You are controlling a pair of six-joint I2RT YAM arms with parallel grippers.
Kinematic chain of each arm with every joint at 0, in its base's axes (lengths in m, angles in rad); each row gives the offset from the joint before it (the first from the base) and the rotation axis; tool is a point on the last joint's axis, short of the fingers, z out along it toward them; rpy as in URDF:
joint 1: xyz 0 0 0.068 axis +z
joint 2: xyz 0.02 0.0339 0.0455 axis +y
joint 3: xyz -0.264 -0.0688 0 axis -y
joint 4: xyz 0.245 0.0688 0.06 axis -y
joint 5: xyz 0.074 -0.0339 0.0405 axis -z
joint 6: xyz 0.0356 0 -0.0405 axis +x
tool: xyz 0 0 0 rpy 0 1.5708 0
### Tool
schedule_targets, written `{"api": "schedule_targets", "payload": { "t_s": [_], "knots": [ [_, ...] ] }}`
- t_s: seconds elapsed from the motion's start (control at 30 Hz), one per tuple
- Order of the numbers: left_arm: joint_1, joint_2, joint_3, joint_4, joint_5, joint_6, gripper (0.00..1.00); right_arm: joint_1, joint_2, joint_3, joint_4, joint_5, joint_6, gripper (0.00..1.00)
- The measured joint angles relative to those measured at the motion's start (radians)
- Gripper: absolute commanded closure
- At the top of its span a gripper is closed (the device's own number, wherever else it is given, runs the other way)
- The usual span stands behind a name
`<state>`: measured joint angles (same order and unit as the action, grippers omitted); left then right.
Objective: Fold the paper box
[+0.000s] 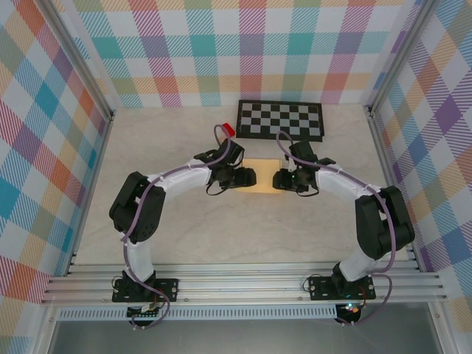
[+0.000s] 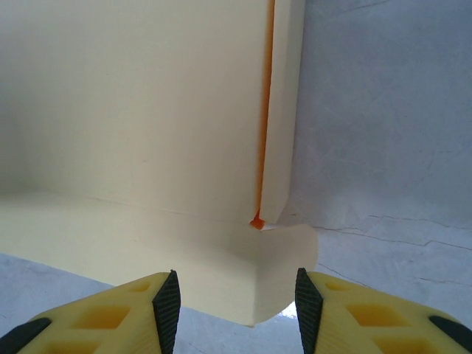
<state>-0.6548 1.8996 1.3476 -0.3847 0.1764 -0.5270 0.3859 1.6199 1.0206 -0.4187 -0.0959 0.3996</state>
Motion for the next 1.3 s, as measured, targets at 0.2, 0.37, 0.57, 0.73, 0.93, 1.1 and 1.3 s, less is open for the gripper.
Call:
{"api": "schedule_targets", "payload": {
  "t_s": [0.2, 0.37, 0.57, 0.73, 0.93, 1.1, 1.3],
  "knots": [
    [-0.015, 0.016, 0.001, -0.005, -0.002, -0.011, 0.29, 0.000, 0.032, 0.000, 0.027, -0.032, 0.012, 0.52],
    [-0.016, 0.016, 0.001, -0.009, -0.024, -0.011, 0.27, -0.015, 0.041, 0.000, 0.040, -0.050, 0.011, 0.52],
    [-0.016, 0.016, 0.001, -0.006, -0.021, -0.036, 0.26, -0.041, 0.044, 0.000, 0.055, -0.058, 0.000, 0.52],
    [-0.016, 0.016, 0.001, -0.008, -0.029, -0.044, 0.25, -0.055, 0.044, 0.004, 0.039, -0.035, -0.043, 0.51],
    [-0.018, 0.016, -0.004, -0.005, -0.027, -0.078, 0.25, -0.066, 0.064, 0.031, 0.045, -0.033, -0.076, 0.52],
    [-0.032, 0.016, -0.004, 0.004, -0.017, -0.106, 0.28, -0.068, 0.105, 0.032, 0.078, -0.060, -0.076, 0.52],
    [-0.055, 0.023, -0.004, 0.029, -0.001, -0.140, 0.31, -0.071, 0.122, 0.032, 0.092, -0.101, -0.075, 0.56]
  ]
}}
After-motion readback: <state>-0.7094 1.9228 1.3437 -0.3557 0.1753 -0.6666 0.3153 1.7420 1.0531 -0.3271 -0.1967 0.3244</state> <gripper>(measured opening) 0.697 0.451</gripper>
